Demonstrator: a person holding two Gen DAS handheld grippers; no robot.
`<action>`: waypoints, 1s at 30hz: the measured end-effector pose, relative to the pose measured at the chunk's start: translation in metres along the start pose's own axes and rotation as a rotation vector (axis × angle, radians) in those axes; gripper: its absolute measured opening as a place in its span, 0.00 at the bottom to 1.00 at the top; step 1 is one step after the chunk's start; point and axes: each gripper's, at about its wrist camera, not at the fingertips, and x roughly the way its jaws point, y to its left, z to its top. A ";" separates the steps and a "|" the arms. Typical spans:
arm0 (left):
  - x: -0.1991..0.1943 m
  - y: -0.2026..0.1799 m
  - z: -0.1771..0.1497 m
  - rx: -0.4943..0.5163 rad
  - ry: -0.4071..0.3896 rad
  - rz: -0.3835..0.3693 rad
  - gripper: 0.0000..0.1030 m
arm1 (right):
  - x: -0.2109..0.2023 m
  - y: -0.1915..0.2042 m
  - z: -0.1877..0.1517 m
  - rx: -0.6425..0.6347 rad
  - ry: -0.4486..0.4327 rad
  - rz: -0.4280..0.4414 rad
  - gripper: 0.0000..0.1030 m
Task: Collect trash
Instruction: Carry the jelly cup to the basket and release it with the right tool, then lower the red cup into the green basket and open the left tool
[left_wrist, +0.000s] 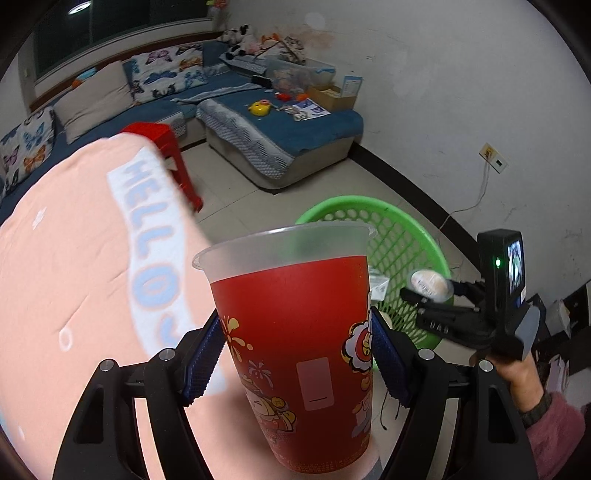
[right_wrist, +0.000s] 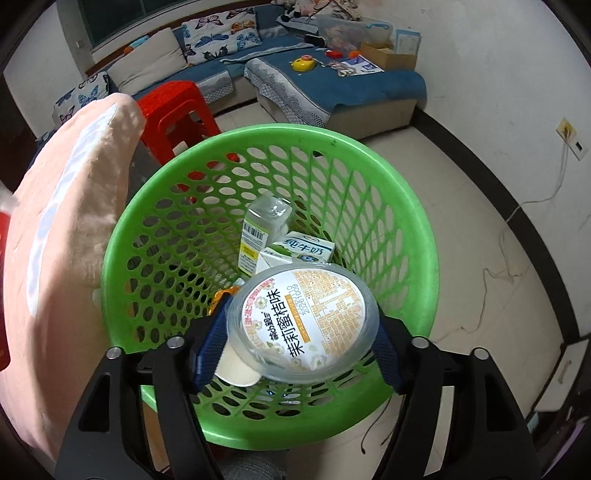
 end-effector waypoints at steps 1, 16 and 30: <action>0.003 -0.004 0.004 0.006 -0.003 -0.002 0.70 | -0.001 -0.003 0.000 0.004 -0.003 0.006 0.72; 0.086 -0.045 0.044 0.069 0.050 -0.002 0.70 | -0.033 -0.023 -0.021 0.003 -0.073 0.046 0.79; 0.138 -0.056 0.038 0.124 0.149 0.044 0.69 | -0.030 -0.037 -0.032 0.042 -0.055 0.049 0.79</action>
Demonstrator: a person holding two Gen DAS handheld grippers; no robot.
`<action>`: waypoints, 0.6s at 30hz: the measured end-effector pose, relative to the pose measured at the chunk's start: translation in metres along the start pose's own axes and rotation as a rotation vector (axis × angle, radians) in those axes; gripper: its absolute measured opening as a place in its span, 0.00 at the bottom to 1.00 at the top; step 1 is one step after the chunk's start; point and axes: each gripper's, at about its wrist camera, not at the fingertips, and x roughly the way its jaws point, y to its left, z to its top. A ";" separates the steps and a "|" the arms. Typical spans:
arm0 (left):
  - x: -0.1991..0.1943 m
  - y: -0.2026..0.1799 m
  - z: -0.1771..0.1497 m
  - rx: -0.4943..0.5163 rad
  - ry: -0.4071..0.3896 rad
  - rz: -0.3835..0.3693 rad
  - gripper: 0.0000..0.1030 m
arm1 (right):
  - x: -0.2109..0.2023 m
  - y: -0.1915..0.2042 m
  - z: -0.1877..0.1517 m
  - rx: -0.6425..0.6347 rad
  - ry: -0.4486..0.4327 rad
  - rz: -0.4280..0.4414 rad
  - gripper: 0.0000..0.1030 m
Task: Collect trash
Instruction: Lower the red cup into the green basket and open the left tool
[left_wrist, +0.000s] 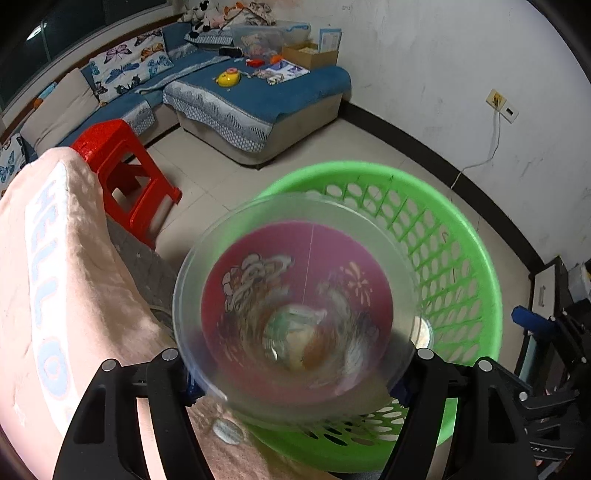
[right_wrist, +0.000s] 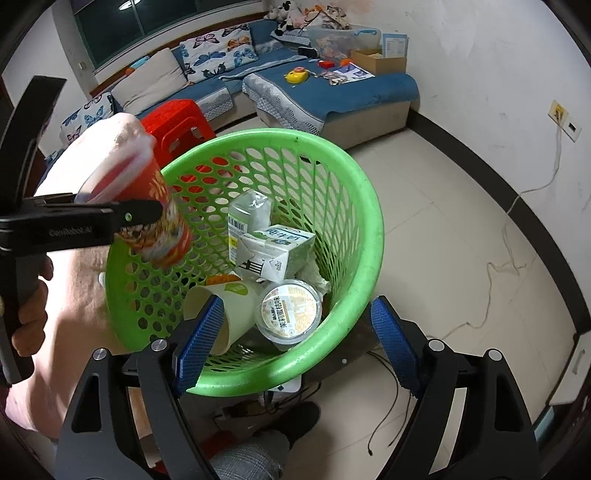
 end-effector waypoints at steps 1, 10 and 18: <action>0.003 0.000 -0.001 -0.001 0.008 0.004 0.69 | 0.001 0.000 0.000 -0.001 -0.001 0.001 0.79; -0.001 0.002 -0.009 -0.006 0.019 -0.009 0.82 | -0.007 0.005 -0.002 -0.001 -0.010 0.013 0.79; -0.048 0.018 -0.037 -0.029 -0.073 -0.014 0.86 | -0.029 0.027 -0.010 -0.023 -0.037 0.036 0.79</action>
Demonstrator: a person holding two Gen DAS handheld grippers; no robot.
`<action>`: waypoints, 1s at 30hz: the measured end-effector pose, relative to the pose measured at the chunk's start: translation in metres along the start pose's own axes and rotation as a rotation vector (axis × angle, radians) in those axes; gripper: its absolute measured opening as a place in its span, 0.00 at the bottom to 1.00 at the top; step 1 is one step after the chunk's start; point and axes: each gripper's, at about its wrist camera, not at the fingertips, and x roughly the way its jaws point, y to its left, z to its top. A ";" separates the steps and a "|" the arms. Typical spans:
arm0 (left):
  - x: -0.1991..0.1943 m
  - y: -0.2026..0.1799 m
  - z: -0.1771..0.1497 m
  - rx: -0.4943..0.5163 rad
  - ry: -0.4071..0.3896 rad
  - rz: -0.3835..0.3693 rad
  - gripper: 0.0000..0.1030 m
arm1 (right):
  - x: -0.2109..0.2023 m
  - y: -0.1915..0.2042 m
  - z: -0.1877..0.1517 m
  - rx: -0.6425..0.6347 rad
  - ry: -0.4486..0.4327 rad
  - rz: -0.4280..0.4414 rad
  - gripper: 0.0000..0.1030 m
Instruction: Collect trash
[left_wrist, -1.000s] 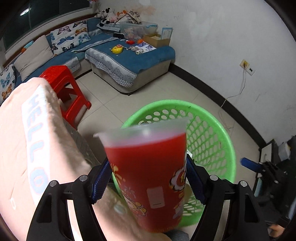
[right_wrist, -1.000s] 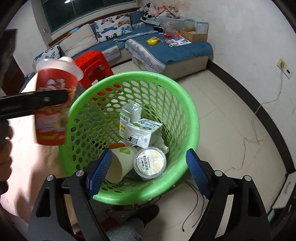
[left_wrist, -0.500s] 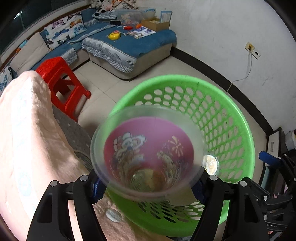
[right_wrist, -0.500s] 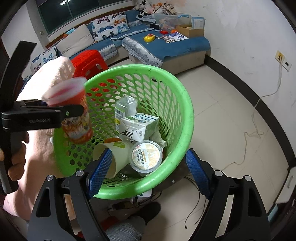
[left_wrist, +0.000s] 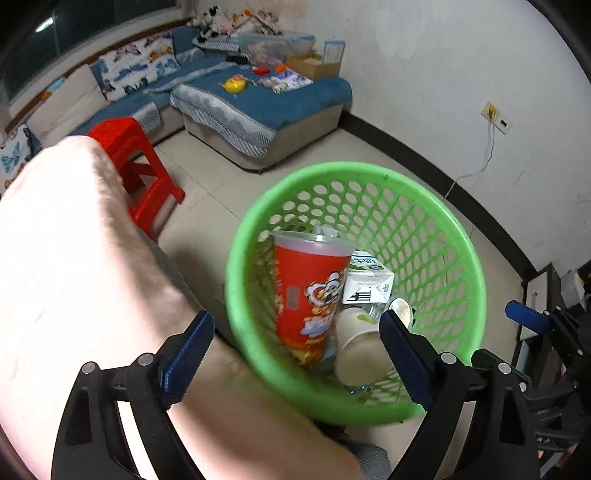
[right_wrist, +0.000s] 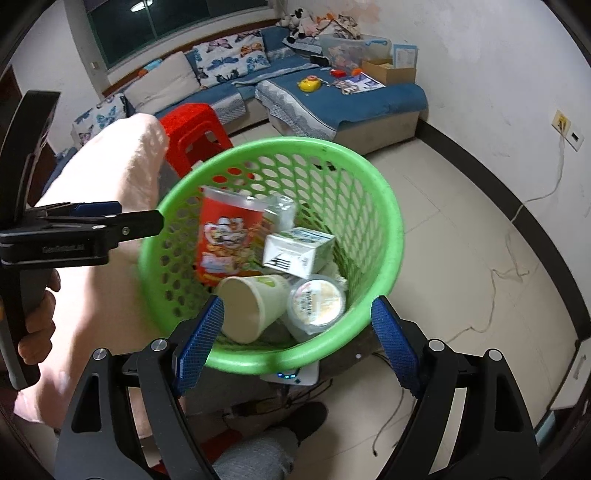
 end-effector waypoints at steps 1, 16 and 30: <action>-0.010 0.003 -0.005 0.004 -0.023 0.015 0.88 | -0.003 0.004 -0.001 0.001 -0.005 0.006 0.80; -0.162 0.082 -0.109 -0.113 -0.323 0.201 0.93 | -0.053 0.123 -0.025 -0.149 -0.093 0.022 0.88; -0.243 0.156 -0.217 -0.286 -0.421 0.314 0.93 | -0.082 0.219 -0.058 -0.227 -0.152 0.087 0.92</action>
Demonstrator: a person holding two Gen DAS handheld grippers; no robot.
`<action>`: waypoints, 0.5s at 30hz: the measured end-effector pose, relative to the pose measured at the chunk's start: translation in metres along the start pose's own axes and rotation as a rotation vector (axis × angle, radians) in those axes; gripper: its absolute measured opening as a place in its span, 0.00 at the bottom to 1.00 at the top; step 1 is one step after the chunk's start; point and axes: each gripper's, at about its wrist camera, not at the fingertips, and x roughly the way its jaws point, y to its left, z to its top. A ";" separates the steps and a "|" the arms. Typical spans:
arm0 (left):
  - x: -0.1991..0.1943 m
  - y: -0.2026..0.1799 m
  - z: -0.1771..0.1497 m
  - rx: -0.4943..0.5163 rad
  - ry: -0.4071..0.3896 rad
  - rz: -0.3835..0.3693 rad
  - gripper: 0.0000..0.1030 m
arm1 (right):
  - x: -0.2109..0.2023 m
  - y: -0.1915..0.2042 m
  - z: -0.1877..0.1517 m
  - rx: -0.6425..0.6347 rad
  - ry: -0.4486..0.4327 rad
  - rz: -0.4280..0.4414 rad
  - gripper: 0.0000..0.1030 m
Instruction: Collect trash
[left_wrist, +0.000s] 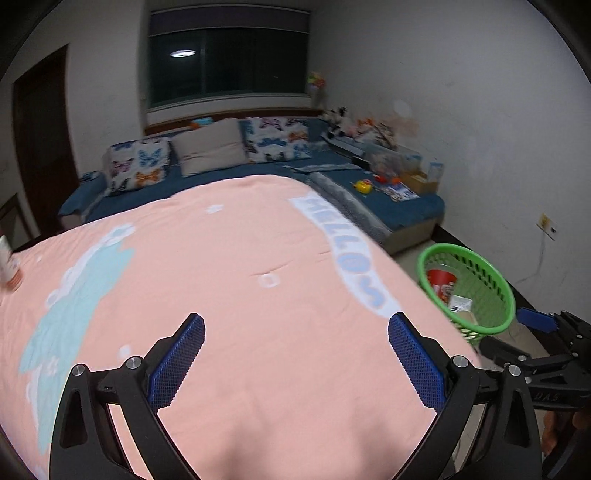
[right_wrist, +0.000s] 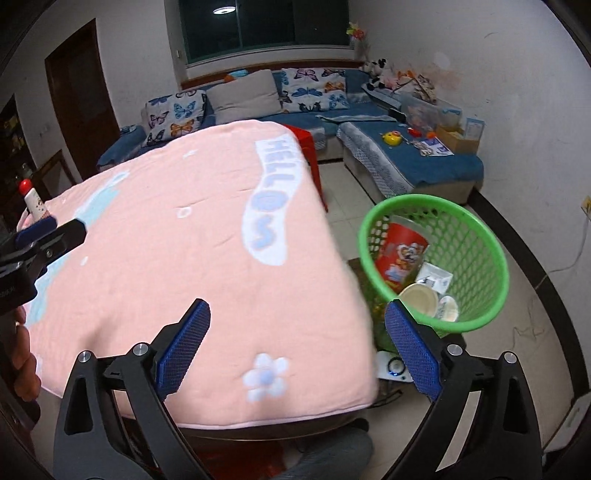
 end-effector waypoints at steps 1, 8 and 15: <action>-0.003 0.005 -0.004 -0.008 0.002 0.003 0.93 | -0.001 0.005 -0.002 0.004 -0.004 0.007 0.92; -0.013 0.031 -0.021 -0.068 0.034 0.020 0.93 | -0.007 0.018 -0.012 0.034 -0.011 0.023 0.93; -0.010 0.035 -0.033 -0.104 0.081 0.045 0.93 | -0.009 0.027 -0.013 0.001 -0.019 -0.004 0.94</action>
